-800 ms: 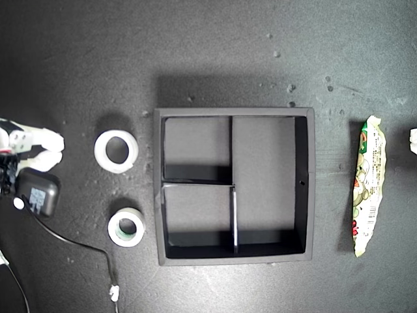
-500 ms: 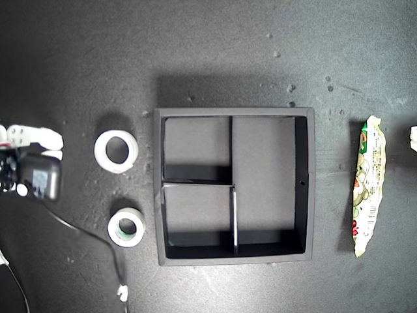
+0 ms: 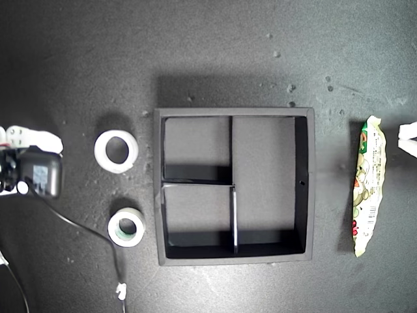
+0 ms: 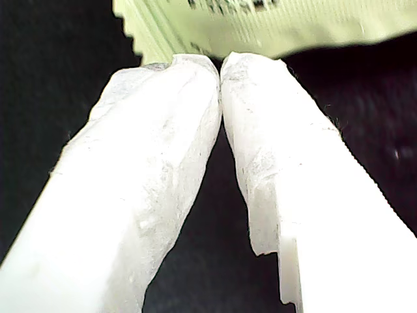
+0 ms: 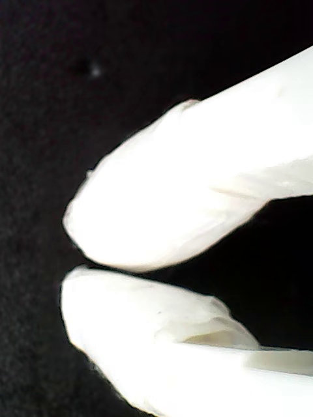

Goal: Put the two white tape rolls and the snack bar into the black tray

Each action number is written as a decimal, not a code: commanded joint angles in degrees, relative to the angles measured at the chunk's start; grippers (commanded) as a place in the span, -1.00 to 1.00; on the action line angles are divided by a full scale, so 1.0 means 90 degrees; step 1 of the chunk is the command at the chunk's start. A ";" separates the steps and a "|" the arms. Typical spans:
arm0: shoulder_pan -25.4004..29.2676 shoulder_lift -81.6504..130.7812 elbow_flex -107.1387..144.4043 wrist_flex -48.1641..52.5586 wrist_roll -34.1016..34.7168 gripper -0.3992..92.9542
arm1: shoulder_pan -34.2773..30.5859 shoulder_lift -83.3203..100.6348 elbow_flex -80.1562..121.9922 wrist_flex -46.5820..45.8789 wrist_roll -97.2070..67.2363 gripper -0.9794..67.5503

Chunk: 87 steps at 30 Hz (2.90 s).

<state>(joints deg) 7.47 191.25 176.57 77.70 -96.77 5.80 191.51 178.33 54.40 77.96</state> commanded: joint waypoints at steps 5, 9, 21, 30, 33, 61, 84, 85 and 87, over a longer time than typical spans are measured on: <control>0.0664 0.0293 0.0361 -0.0645 0.0312 -0.99 | 0.0000 0.0039 0.0078 -0.1504 0.1133 -0.98; 0.0605 0.0293 0.0361 -0.1074 0.0469 -0.99 | 0.0127 0.0039 0.0078 -0.2002 0.1943 -0.98; 0.0264 0.0293 0.0352 -0.4072 0.2500 -0.73 | 0.0859 0.0039 0.0078 -0.1904 0.2217 -0.97; -0.0029 0.0225 -0.0645 -0.4873 0.3672 -0.57 | -0.0527 0.0000 -0.0986 -0.2539 -0.1914 -0.98; -0.0098 -0.0713 -0.1426 -0.4668 0.3760 -0.57 | -0.0811 -0.0195 -0.2236 -0.1816 -0.2520 -0.94; 0.0088 -1.0635 -0.8330 -0.0498 0.2598 -0.62 | -0.3262 -0.9307 -0.8828 0.3232 -0.3623 -0.24; -0.0322 -1.2793 -0.9023 -0.1201 0.2646 -0.72 | -0.3008 -0.9307 -0.7100 0.2383 -0.3818 -0.15; -0.0342 -1.2754 -0.8994 -0.1201 0.2617 -0.75 | -0.2979 -0.9307 -0.6973 0.2266 -0.3916 -0.15; -0.0381 -1.2578 -0.8896 -0.1191 0.2568 -0.82 | -0.2920 -0.9307 -0.6738 0.2002 -0.4092 -0.15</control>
<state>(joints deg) 4.22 76.73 97.12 67.32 -72.86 -21.36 107.75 116.28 75.15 46.85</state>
